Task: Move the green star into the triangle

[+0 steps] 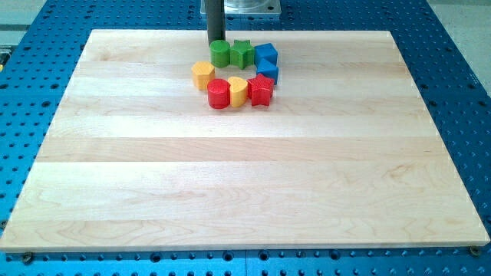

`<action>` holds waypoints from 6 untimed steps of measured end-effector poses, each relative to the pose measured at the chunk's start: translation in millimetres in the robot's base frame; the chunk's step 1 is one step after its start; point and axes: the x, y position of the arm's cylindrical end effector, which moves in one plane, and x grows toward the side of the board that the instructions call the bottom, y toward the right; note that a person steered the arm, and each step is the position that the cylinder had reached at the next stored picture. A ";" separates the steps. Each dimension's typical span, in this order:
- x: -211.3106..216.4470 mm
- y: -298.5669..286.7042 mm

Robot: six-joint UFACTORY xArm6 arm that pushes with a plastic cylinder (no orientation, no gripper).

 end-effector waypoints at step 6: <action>22.7 84.4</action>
